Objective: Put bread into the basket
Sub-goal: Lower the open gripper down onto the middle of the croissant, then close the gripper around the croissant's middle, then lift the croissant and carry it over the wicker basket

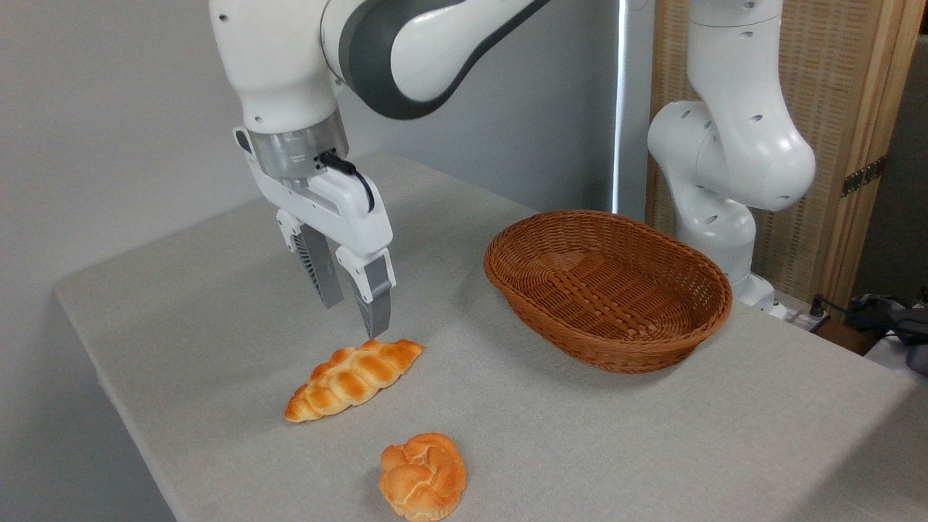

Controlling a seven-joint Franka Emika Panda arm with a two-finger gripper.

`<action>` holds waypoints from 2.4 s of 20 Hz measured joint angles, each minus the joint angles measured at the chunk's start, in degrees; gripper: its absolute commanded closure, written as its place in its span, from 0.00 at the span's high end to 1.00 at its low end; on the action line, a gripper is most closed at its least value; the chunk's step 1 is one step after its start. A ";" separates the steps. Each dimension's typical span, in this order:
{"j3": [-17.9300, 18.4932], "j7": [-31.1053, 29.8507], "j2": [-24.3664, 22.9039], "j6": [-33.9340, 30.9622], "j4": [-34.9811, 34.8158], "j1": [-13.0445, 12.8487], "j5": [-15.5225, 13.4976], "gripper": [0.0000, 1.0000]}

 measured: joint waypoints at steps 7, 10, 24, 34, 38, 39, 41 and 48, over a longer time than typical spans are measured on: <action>-0.48 0.00 0.12 7.50 -6.77 -0.88 0.02 1.00; -0.48 0.00 0.12 8.36 -7.81 -0.90 0.04 1.00; -0.70 0.02 2.38 15.07 -10.08 -1.01 0.07 1.00; -1.44 0.03 3.83 17.40 -10.70 -1.04 3.34 0.78; -1.68 0.03 3.97 17.53 -10.73 -1.04 4.15 0.46; -1.72 0.03 3.97 17.54 -10.73 -1.04 4.15 0.45; -1.75 0.03 3.97 17.62 -10.73 -1.04 4.15 0.43; -1.75 0.03 3.35 17.72 -10.64 -1.01 4.15 0.39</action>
